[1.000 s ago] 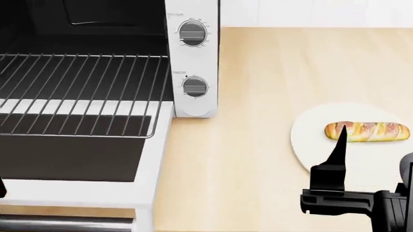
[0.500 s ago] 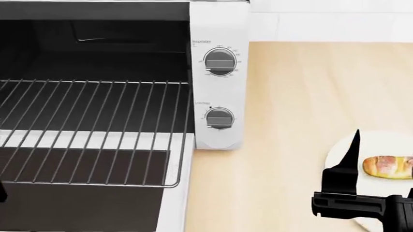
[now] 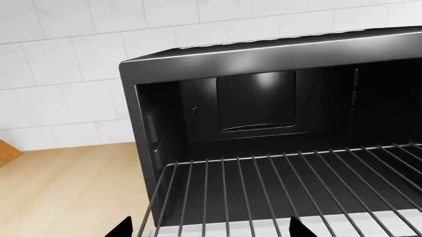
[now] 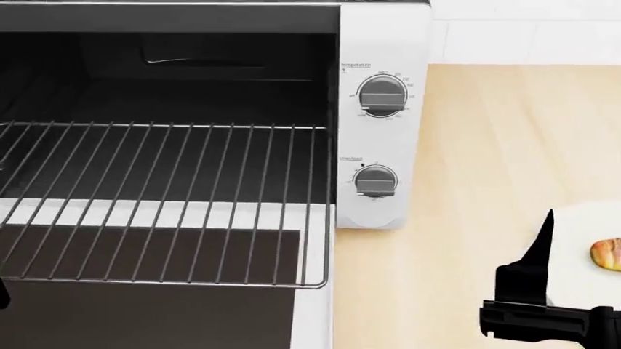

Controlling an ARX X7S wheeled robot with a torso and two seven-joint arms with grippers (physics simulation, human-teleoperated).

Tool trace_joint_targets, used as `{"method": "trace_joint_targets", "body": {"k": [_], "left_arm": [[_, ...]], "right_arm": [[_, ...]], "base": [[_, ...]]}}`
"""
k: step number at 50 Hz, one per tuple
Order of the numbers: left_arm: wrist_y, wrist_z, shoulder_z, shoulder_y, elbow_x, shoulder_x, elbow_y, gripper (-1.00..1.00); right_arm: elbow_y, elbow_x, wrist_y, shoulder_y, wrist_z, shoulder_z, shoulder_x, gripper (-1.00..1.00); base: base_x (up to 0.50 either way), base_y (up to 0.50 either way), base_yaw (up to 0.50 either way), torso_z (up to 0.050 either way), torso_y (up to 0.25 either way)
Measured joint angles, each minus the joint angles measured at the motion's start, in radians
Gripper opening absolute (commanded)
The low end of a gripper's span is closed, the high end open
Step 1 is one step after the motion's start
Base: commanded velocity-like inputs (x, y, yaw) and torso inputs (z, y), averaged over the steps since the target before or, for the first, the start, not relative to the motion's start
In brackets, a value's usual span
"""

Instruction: Place the baguette on the rack of the toaster oven.

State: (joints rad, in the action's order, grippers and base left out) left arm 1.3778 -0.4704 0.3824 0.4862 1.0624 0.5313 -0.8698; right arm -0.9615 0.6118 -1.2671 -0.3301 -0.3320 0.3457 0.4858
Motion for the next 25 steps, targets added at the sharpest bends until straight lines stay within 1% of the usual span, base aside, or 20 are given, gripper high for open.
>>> {"method": "trace_joint_targets", "body": {"k": [9,25], "left_arm": [[-0.012,-0.006,-0.006,-0.007,0.004,0.006,0.002,1.0],[-0.025,-0.018,-0.006,-0.012,0.023,0.019,0.006,1.0]], "right_arm": [[0.009,-0.006,0.014,0.012,-0.01,-0.005,0.004,1.0],[0.016,0.003,0.024,0.012,-0.017,-0.007,0.012,1.0]], "base": [[0.01,0.0,0.0,0.0,0.0],[0.11,0.0,0.0,0.0,0.0]]}}
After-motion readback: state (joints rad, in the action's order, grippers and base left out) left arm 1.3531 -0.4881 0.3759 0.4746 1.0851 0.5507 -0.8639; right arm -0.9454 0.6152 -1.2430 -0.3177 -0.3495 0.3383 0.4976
